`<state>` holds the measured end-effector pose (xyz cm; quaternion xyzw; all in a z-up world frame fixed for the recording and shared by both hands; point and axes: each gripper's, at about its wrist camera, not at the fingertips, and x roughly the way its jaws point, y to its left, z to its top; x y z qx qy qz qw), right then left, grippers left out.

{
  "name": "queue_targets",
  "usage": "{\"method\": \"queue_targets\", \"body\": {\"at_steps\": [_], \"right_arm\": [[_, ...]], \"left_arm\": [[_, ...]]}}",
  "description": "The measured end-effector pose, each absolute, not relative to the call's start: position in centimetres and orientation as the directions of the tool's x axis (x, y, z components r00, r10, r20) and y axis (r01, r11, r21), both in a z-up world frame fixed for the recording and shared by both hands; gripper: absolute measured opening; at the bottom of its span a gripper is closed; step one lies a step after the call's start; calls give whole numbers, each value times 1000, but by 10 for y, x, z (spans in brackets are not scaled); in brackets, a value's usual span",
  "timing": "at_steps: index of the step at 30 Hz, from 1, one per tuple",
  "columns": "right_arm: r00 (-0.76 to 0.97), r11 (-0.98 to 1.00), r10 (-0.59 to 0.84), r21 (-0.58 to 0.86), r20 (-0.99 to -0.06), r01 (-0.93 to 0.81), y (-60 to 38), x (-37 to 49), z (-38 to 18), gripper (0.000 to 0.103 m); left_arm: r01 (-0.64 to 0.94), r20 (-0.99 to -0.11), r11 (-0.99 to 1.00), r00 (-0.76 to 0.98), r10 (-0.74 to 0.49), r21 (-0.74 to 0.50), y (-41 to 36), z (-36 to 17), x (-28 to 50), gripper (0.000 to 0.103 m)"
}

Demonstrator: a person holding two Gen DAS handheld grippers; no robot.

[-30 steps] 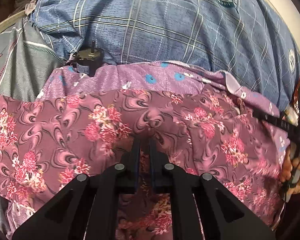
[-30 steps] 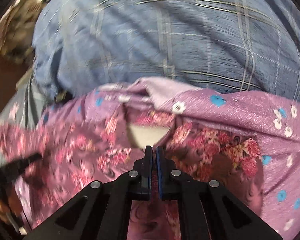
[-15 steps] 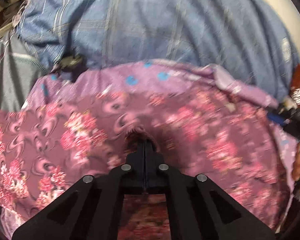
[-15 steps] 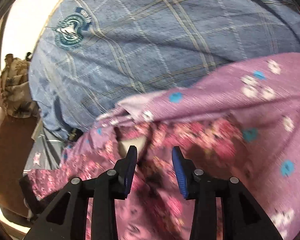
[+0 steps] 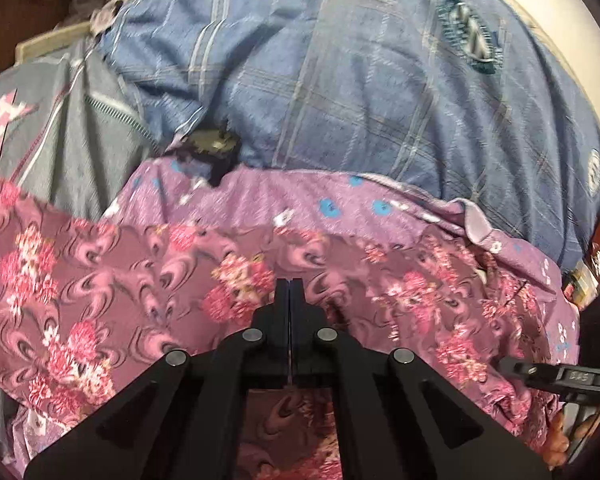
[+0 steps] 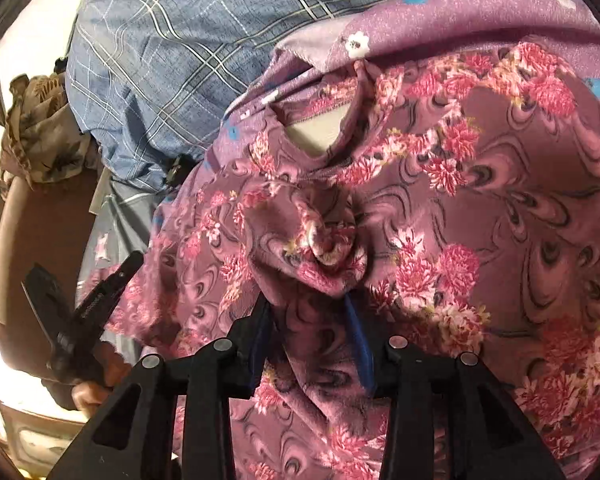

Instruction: Fold small clothes

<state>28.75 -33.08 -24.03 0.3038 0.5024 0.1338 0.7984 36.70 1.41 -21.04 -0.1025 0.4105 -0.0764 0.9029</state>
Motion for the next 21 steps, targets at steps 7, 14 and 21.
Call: {"method": "queue_targets", "body": {"at_steps": [7, 14, 21], "right_arm": [[660, 795, 455, 607, -598, 1, -323, 264, -198, 39], [492, 845, 448, 533, -746, 40, -279, 289, -236, 32], [615, 886, 402, 458, -678, -73, -257, 237, -188, 35]], "left_arm": [[-89, -760, 963, 634, -141, -253, 45, -213, 365, 34], [-233, -756, 938, 653, -44, -256, 77, -203, 330, 55], [-510, -641, 796, 738, 212, -324, 172, -168, 264, 69]]}}
